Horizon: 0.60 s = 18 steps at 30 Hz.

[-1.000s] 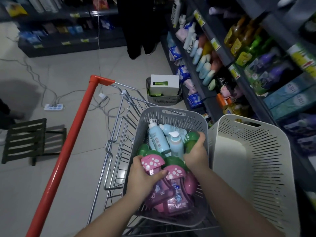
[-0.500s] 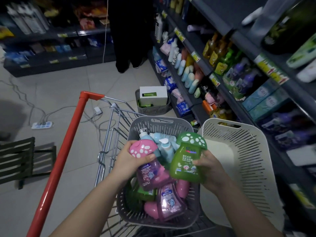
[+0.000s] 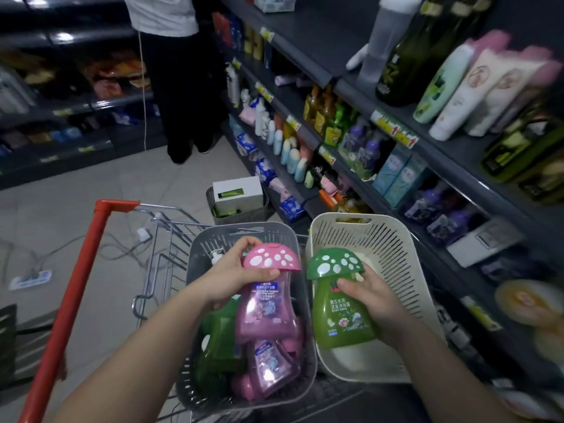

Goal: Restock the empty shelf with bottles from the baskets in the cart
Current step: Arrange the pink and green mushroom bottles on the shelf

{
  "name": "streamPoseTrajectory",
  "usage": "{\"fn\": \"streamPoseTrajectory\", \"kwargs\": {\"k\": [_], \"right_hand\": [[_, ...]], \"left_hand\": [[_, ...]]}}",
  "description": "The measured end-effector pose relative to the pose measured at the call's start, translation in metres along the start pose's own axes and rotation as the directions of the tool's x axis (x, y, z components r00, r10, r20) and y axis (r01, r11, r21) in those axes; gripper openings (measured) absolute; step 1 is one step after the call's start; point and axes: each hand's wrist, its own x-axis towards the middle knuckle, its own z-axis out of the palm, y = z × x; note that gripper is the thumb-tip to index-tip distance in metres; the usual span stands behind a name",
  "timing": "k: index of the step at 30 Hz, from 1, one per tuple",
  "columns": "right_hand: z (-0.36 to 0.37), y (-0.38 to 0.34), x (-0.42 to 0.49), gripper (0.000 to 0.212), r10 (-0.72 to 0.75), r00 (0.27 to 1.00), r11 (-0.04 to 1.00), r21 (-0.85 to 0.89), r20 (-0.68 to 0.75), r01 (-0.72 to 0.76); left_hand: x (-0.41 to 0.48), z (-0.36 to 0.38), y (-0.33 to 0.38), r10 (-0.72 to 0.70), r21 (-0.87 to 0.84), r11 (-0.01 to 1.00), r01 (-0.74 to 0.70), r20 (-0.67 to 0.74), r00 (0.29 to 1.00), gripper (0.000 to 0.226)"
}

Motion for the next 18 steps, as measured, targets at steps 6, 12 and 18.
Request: {"fn": "streamPoseTrajectory", "kwargs": {"k": [6,12,18], "right_hand": [[-0.04,-0.006,-0.053,0.06,-0.109,0.984,0.99,0.072,-0.14,0.12],[-0.1,0.003,-0.133,0.101,-0.189,0.941,0.957,0.161,-0.282,0.241],[-0.169,0.019,-0.229,0.11,-0.245,0.87,0.92,0.18,-0.428,0.348]], "left_hand": [[0.003,0.072,0.021,0.127,0.065,0.989,-0.131,0.069,0.99,0.068],[-0.008,0.175,0.028,0.15,0.161,0.97,-0.185,0.204,0.967,0.057],[-0.021,0.28,0.007,0.139,0.159,0.964,-0.212,0.377,0.916,0.07]]}}
